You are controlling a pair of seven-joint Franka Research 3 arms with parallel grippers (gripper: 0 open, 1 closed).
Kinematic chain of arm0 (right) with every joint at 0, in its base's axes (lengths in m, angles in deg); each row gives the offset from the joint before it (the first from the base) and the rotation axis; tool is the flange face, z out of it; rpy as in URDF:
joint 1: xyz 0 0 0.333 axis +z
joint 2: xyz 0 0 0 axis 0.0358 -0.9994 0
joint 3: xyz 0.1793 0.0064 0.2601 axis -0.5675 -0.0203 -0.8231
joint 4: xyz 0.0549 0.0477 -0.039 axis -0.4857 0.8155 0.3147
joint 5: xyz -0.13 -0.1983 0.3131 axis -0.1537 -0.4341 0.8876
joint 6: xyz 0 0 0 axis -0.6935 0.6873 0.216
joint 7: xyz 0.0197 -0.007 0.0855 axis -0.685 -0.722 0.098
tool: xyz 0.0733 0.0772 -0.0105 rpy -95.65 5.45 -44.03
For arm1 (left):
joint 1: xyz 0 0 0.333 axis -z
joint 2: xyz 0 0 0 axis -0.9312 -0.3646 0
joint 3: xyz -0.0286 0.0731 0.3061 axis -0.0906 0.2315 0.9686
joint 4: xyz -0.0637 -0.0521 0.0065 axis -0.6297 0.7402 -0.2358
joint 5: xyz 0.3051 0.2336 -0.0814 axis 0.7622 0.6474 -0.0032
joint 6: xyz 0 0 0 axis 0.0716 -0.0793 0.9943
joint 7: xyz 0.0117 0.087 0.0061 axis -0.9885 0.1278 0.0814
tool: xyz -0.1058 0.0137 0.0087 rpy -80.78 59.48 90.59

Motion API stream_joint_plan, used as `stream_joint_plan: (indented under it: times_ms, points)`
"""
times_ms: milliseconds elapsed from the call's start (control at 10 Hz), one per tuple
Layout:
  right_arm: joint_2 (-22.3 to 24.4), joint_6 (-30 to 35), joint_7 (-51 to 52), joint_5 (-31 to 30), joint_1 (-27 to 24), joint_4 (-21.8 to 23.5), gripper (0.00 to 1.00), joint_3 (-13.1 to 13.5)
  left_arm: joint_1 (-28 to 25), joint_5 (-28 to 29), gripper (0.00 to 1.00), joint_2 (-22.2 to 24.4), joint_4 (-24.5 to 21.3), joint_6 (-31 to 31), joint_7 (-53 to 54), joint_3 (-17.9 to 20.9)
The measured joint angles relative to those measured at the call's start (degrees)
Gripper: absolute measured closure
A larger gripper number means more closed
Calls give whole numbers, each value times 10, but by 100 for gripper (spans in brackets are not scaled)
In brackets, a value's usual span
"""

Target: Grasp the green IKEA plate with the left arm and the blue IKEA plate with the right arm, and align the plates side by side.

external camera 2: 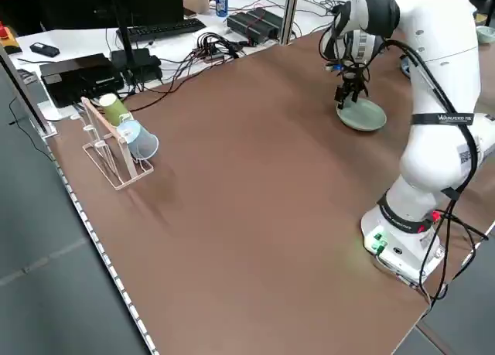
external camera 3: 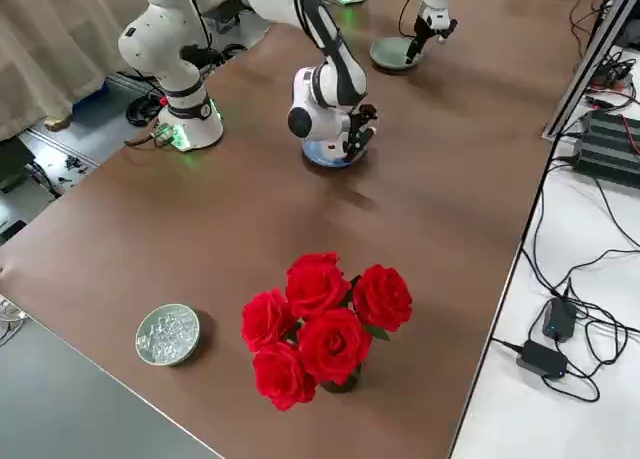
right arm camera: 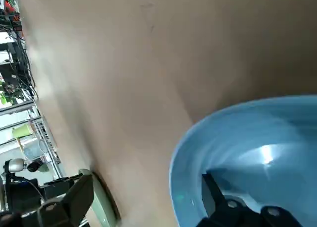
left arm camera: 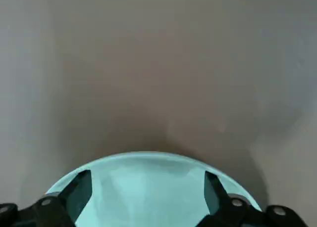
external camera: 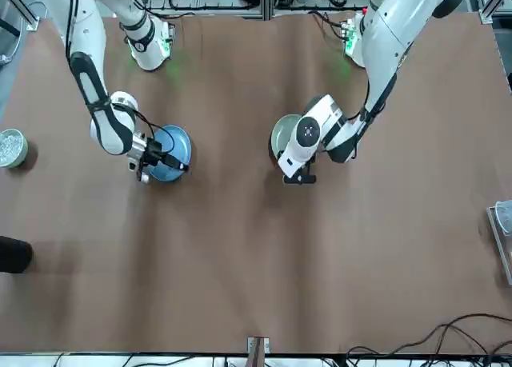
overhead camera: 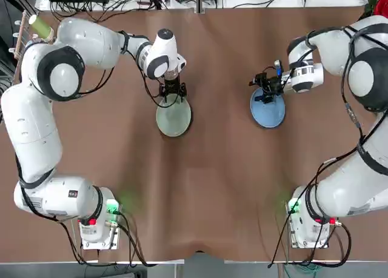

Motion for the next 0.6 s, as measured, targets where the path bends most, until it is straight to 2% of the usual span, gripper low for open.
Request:
stream_joint_plan:
  times_ms: [400, 600]
  points:
    - [-33, -30, 0, 105, 77, -50, 4, 0, 1, 18, 0, -19, 29, 0, 2, 1]
    - [-45, -32, 0, 129, 92, -68, 4, 0, 9, 21, 0, -26, 39, 0, 6, 1]
